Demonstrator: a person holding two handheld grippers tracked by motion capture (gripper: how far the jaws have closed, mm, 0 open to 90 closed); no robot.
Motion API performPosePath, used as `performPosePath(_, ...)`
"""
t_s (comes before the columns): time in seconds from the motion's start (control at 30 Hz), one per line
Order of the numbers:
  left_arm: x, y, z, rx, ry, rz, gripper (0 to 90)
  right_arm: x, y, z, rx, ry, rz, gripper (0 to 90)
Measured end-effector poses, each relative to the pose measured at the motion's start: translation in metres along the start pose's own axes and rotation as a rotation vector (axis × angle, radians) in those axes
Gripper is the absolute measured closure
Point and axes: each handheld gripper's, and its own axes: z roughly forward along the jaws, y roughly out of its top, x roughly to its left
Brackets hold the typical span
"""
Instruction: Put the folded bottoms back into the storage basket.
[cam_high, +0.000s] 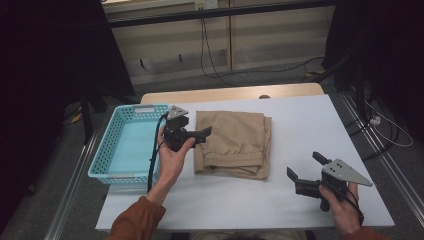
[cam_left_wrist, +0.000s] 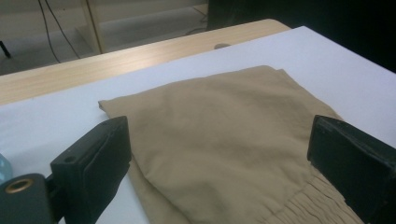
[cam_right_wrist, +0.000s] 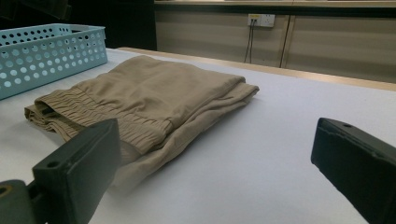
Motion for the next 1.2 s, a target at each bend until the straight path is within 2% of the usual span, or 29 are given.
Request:
performPosePath(0.1,0.001,0.005,0.008,0.0,-0.006,-0.009,6.7,0.0,0.0,0.0,0.002,0.002,-0.001,1.8)
performPosePath(0.17,0.001,0.008,0.012,0.002,0.011,0.002,7.3,0.0,0.0,0.001,0.004,0.003,0.001,1.8)
performPosePath(0.27,0.004,0.013,0.02,0.004,0.024,-0.006,9.4,0.0,0.0,0.001,0.007,0.003,0.006,1.8)
performPosePath(0.4,0.012,0.016,0.029,0.011,-0.006,-0.038,10.1,0.0,0.0,0.001,0.006,0.001,0.01,1.8)
performPosePath(0.47,0.012,0.017,0.033,0.006,0.012,-0.029,10.2,-0.001,0.0,0.001,0.006,0.001,0.009,1.8)
performPosePath(0.57,0.016,0.018,0.04,-0.01,0.0,-0.034,10.0,0.0,0.0,0.0,0.006,0.004,0.009,1.8)
performPosePath(0.63,0.017,0.019,0.044,-0.006,0.014,-0.021,9.4,0.0,0.0,0.0,0.006,0.003,0.005,1.8)
performPosePath(0.7,0.02,0.018,0.05,0.027,-0.004,-0.023,9.5,0.0,0.0,0.0,0.006,0.005,0.005,1.7)
performPosePath(0.8,0.023,0.014,0.057,0.031,0.022,-0.034,8.0,0.0,0.0,0.0,0.007,0.005,0.006,1.8)
performPosePath(0.83,0.025,0.013,0.059,0.043,0.024,-0.033,7.3,0.0,-0.001,0.0,0.007,0.006,0.003,1.8)
performPosePath(1.0,0.029,0.007,0.073,0.04,0.025,-0.054,7.5,0.0,-0.001,0.001,0.01,0.006,0.005,1.8)
performPosePath(1.03,0.03,0.006,0.076,0.043,0.046,-0.029,10.8,0.0,-0.001,0.001,0.01,0.008,0.006,1.8)
performPosePath(1.1,0.033,0.005,0.083,0.042,0.073,-0.028,11.0,0.0,-0.001,0.002,0.011,0.008,0.01,1.8)
performPosePath(1.17,0.037,0.004,0.088,0.029,0.06,-0.07,10.7,0.0,-0.001,0.003,0.016,0.009,0.009,1.8)
performPosePath(1.2,0.039,0.003,0.09,0.04,0.07,-0.066,11.0,0.0,-0.001,0.003,0.016,0.009,0.008,1.8)
